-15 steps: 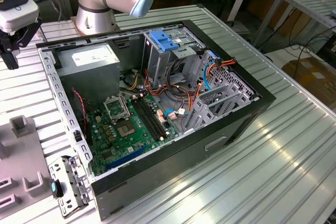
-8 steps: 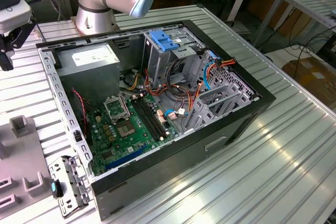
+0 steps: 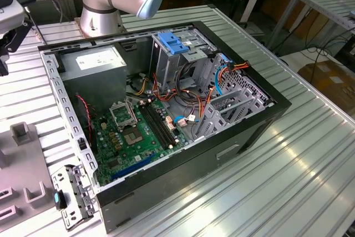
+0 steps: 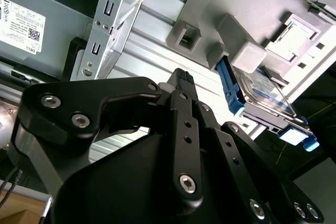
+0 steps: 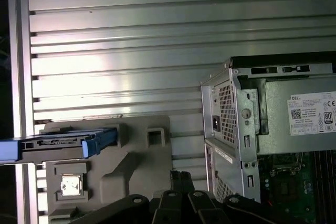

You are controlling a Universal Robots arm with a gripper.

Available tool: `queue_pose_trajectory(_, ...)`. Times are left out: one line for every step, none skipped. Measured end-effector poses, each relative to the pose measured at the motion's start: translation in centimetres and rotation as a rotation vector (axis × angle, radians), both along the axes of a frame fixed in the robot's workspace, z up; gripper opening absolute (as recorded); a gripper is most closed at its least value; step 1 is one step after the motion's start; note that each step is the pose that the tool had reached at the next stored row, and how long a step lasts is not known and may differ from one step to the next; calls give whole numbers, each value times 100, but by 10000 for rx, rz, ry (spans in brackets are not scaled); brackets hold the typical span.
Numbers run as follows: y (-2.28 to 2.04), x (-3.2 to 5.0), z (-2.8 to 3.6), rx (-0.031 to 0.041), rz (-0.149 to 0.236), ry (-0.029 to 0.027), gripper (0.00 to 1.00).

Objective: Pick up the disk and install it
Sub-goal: 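Reach for the disk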

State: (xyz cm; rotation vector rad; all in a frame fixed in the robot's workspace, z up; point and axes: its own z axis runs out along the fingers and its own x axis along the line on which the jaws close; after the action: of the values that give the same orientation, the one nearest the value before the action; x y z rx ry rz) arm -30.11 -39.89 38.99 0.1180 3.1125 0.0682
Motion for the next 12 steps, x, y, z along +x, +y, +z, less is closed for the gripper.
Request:
queue_pose_trajectory(0,-15,-1,0,1,0,11)
queue_pose_trajectory(0,-22,-1,0,1,0,11)
queue_pose_trajectory(0,-32,-1,0,0,0,11)
queue_pose_trajectory(0,-47,-1,0,0,0,11)
queue_pose_trajectory(0,-60,-2,1,0,-1,11)
queue_pose_trajectory(0,-74,-3,0,0,0,11)
queue_pose_trajectory(0,-92,-3,0,0,0,11)
queue_pose_trajectory(0,-104,-4,0,0,0,11)
queue_pose_trajectory(0,-112,-4,0,0,0,11)
queue_pose_trajectory(0,-122,-4,0,0,1,11)
queue_pose_trajectory(0,-131,-5,0,0,0,11)
queue_pose_trajectory(0,-141,-5,0,0,0,11)
